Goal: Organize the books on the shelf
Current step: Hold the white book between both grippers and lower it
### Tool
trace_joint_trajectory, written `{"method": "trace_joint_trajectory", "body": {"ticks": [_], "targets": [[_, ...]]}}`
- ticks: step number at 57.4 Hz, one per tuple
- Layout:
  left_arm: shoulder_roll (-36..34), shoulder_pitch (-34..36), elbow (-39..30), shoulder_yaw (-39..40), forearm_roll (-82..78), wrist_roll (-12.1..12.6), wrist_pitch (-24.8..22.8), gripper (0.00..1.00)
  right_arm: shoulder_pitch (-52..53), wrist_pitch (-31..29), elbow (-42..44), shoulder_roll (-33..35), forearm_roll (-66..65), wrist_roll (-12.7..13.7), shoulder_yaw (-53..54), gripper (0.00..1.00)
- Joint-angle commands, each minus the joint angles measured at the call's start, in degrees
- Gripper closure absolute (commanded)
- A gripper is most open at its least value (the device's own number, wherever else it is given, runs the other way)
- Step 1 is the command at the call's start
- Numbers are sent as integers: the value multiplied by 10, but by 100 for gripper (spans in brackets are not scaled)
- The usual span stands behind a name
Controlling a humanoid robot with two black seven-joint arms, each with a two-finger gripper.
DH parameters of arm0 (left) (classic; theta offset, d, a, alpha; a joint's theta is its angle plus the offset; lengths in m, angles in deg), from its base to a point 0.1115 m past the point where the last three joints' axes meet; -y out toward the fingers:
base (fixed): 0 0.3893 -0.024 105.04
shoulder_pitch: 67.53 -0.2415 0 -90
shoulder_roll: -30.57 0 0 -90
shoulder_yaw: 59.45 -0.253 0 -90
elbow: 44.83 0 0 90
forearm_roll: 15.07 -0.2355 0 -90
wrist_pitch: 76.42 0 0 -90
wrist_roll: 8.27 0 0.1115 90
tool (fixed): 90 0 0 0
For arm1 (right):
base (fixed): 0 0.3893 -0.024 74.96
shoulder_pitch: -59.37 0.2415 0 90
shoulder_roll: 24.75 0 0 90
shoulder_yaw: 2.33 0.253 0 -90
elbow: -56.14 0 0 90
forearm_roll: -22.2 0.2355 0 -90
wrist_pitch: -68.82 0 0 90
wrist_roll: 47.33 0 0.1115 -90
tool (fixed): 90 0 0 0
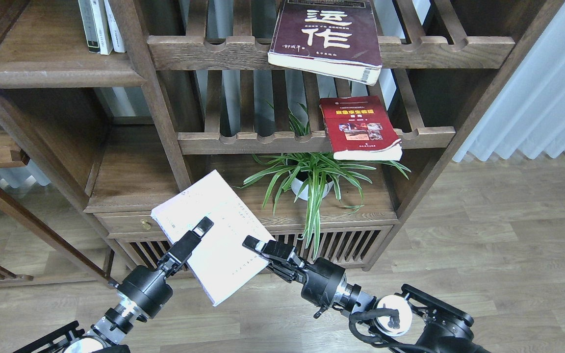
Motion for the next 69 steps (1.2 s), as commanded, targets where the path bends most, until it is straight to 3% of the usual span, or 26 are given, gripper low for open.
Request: {"method": "trace_joint_trajectory", "body": {"ticks": [1,14,32,38,44,52,62,69], "targets": [[2,-2,-1,-2,-3,-3,0,81,0,0,0,-2,-1,0,0,96],[3,3,-1,-7,-21,-8,0,94,0,0,0,-4,0,0,0,96],[-1,5,-1,-12,-22,-9,0,95,-1,0,0,-4,0,-1,0,93],[-3,4,-1,-12,-23,-10,0,95,-2,0,0,-4,-1,-2,0,79],[-3,4,-1,-12,-23,-11,0,94,-2,0,0,-4,-3,-3,0,50],[-5,4,-1,-12,-23,-11,0,94,-1,0,1,-5,-3,-8,5,32],[-16,4,-1,-9,-23,-11,0,94,1,0,1,-2,-1,-17,15,15],[-30,5,-1,-4,-28,-12,0,95,-1,0,1,3,-2,-28,40,12]]}}
